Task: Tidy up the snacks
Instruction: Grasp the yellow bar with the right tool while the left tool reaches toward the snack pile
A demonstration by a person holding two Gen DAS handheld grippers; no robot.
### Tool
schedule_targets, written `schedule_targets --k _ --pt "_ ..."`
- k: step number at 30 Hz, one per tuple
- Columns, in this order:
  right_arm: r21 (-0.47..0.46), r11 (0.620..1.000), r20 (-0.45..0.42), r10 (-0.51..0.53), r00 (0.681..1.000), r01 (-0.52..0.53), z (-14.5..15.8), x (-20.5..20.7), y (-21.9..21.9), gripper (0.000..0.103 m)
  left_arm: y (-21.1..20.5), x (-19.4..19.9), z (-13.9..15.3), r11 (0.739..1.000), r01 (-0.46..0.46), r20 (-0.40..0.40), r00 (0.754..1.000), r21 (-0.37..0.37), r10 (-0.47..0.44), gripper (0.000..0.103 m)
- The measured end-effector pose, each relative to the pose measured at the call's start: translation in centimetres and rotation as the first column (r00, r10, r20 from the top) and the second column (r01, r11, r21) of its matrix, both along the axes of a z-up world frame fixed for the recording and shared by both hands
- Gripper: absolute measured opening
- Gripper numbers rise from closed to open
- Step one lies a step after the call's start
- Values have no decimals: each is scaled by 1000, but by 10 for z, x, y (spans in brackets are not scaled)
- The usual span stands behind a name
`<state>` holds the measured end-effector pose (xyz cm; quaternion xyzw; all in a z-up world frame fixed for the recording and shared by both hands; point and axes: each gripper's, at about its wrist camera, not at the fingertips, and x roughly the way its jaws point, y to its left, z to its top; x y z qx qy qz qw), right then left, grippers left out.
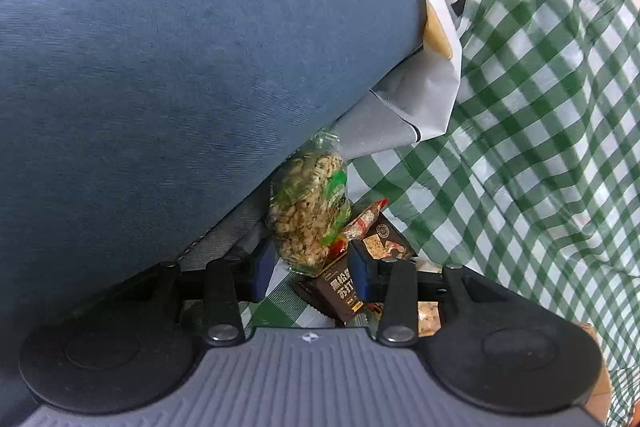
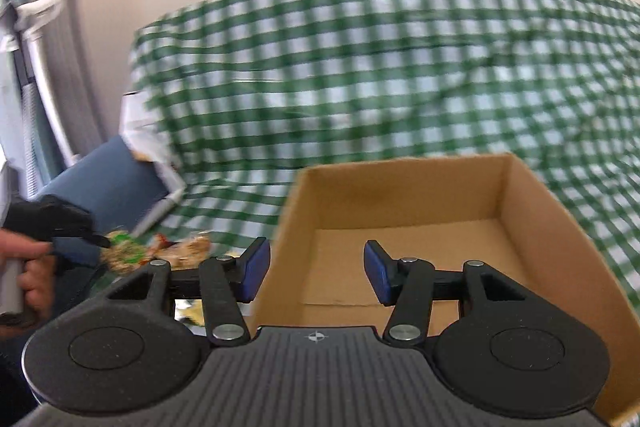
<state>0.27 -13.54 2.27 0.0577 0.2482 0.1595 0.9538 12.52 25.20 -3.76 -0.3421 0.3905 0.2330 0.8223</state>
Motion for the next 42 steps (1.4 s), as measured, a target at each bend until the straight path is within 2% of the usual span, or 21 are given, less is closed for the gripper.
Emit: schedule_targets --k 5,9,12,14,17,20,28,30,31,32,33,34,35,40,42 --pt "-16 994 -4 108 994 -108 6 5 46 54 0 14 -7 999 22 -25 999 25 -21 46" --pt "-5 989 -78 144 986 -145 -1 24 99 54 3 22 -14 999 31 -25 999 7 -31 46" --pt "-27 994 -155 103 983 -108 -22 47 135 54 3 23 -16 1000 27 -17 999 0 -27 46" --pt "-33 998 -227 38 973 -47 -45 65 152 54 5 23 -17 1000 19 -10 1000 -15 -19 47" --pt "-57 998 -320 -34 947 17 -78 91 167 54 9 20 -17 998 -12 9 1000 -65 12 51" --pt "-41 997 -389 -73 918 62 -99 111 172 54 13 17 -19 992 -52 25 998 -118 55 55" --pt "-109 993 -449 -96 888 52 -124 135 191 54 19 20 -23 980 -120 47 990 -161 129 55" --pt "-117 992 -455 -101 885 53 -128 135 191 46 19 20 -23 979 -121 48 990 -166 131 54" --pt "-119 992 -455 -97 885 48 -128 134 191 32 19 21 -23 980 -119 45 991 -162 128 51" --pt "-122 992 -455 -90 886 38 -129 133 190 19 18 21 -22 982 -115 37 992 -152 122 44" --pt "-130 991 -454 -86 887 29 -129 131 190 17 17 22 -21 984 -109 26 993 -140 113 38" --pt "-141 990 -451 -83 889 21 -128 127 189 16 17 21 -21 986 -105 21 994 -133 108 27" --pt "-153 988 -445 -78 892 10 -125 123 189 15 17 20 -20 986 -99 24 994 -135 104 20" --pt "-185 981 -399 -20 917 -59 -101 90 184 14 15 14 -13 989 -72 52 995 -131 80 14" --pt "-200 975 -379 14 925 -96 -89 72 182 14 14 9 -9 989 -54 69 996 -141 64 1"
